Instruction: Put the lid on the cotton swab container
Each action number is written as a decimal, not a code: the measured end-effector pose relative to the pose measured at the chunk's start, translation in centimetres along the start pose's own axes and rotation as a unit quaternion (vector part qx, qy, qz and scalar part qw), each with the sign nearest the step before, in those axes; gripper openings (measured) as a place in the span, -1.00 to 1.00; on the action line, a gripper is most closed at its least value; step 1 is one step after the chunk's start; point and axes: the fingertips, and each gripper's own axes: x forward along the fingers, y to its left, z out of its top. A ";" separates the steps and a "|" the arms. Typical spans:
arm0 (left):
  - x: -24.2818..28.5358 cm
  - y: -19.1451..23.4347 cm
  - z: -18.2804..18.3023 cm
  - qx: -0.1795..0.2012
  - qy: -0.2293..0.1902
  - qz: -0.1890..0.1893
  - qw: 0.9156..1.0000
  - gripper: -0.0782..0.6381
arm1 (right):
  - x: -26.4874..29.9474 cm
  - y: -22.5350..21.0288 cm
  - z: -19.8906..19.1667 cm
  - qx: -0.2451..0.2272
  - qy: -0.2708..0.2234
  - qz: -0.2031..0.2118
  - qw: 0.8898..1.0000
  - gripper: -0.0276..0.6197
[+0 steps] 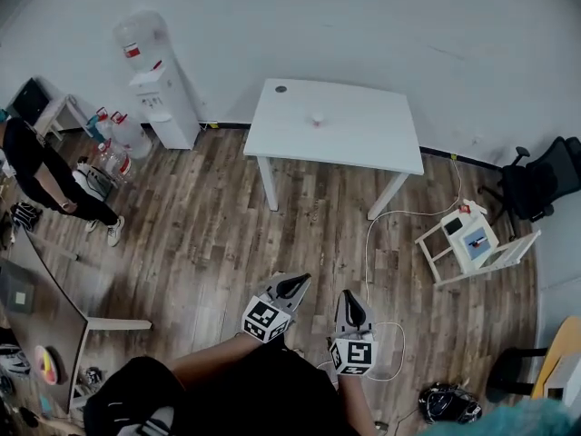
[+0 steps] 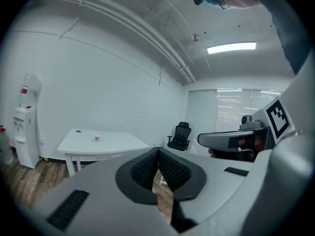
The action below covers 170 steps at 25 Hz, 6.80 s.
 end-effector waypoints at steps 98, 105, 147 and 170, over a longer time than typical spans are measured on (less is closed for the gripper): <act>54.0 58.2 -7.0 -0.013 0.200 0.060 0.978 0.03 | 78.4 -25.0 0.3 -0.020 0.191 0.222 0.956 -0.81; 54.3 58.5 -7.0 0.008 0.221 0.056 0.974 0.02 | 78.6 -24.8 -0.1 -0.024 0.201 0.223 0.953 -0.82; 55.0 57.4 -9.8 -0.045 0.224 0.070 0.971 -0.03 | 75.1 -26.6 -9.2 -0.080 0.274 0.273 0.919 -0.54; 54.0 56.2 -10.4 -0.042 0.244 0.057 0.967 -0.03 | 73.9 -25.1 -10.8 -0.120 0.268 0.315 0.903 -0.46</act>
